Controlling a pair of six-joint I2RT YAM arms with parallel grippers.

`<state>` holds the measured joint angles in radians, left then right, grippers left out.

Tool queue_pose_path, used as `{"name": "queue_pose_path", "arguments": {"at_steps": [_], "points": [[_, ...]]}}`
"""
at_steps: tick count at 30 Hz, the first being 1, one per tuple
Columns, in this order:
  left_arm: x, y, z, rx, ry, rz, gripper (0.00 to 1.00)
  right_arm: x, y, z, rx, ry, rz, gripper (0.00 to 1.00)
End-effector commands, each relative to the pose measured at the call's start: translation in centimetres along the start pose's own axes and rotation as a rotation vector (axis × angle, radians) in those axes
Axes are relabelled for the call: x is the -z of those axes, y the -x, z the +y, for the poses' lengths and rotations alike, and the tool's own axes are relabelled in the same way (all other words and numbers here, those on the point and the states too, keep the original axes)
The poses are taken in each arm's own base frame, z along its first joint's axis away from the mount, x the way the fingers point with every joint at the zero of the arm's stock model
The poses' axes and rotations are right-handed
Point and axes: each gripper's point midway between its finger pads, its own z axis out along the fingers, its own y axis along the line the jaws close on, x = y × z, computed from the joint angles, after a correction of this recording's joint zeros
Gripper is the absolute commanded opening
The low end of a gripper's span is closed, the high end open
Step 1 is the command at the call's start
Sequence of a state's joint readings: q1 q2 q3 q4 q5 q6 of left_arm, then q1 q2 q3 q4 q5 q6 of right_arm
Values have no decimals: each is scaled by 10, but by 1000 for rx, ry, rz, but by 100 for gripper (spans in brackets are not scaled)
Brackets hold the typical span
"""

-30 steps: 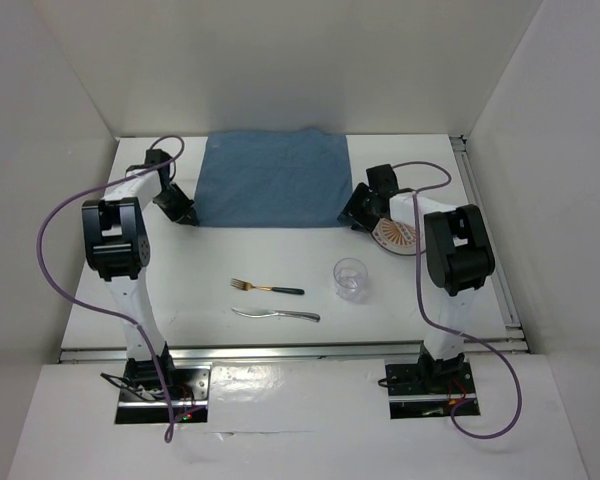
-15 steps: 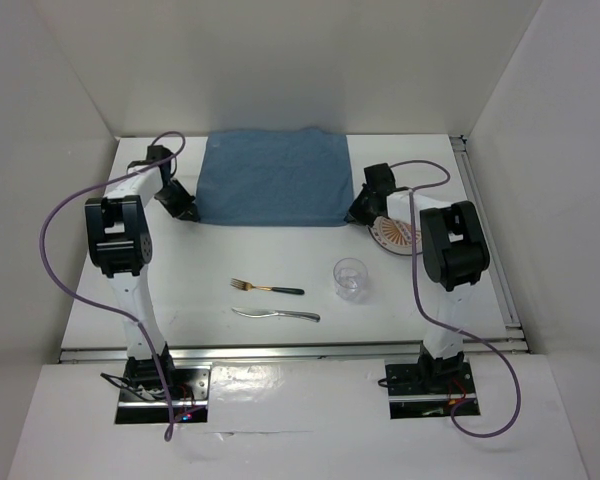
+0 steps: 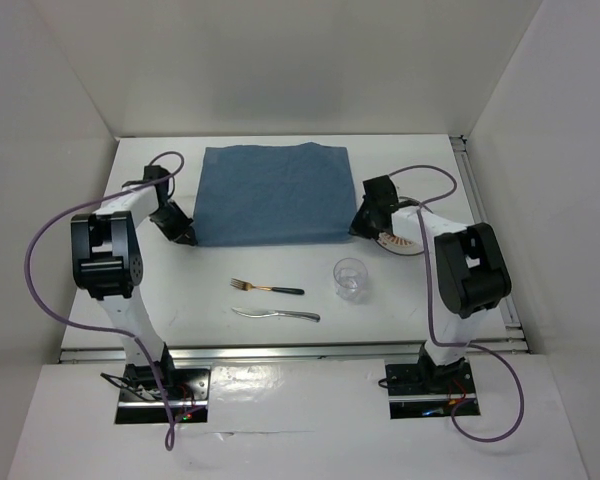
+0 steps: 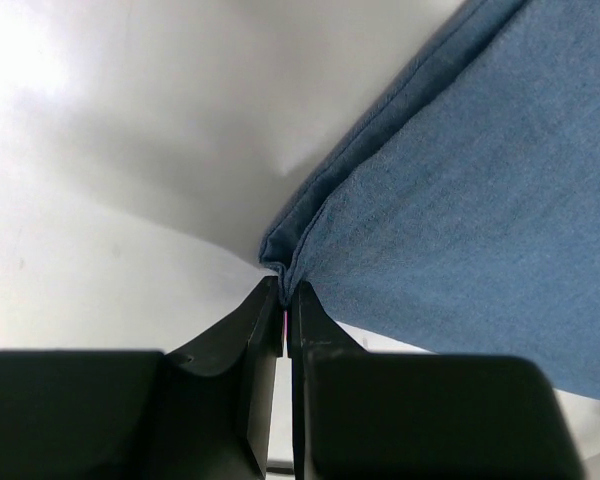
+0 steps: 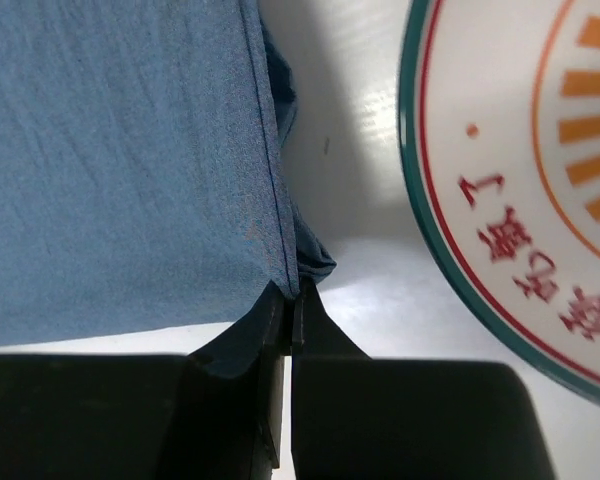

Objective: Set the dinner table for one person

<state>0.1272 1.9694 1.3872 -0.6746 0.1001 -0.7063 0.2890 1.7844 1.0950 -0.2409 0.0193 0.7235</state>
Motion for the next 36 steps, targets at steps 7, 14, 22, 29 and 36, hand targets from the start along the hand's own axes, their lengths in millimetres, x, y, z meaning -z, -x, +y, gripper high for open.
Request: {"name": "queue_pose_path", "arguments": {"at_steps": [7, 14, 22, 29, 36], "points": [[20, -7, 11, -33, 3, -55, 0, 28, -3, -15, 19, -49, -59, 0], [26, -10, 13, -42, 3, -57, 21, 31, -16, -19, 15, -58, -47, 6], [74, 13, -2, -80, -23, -160, 99, 76, 24, 9, 58, -35, -188, 88], [151, 38, -25, -117, -95, -336, 97, 133, 72, 5, 89, -57, -340, 93], [195, -9, -66, -393, -277, -435, 85, 137, 91, -108, -146, -214, -254, 84]]}}
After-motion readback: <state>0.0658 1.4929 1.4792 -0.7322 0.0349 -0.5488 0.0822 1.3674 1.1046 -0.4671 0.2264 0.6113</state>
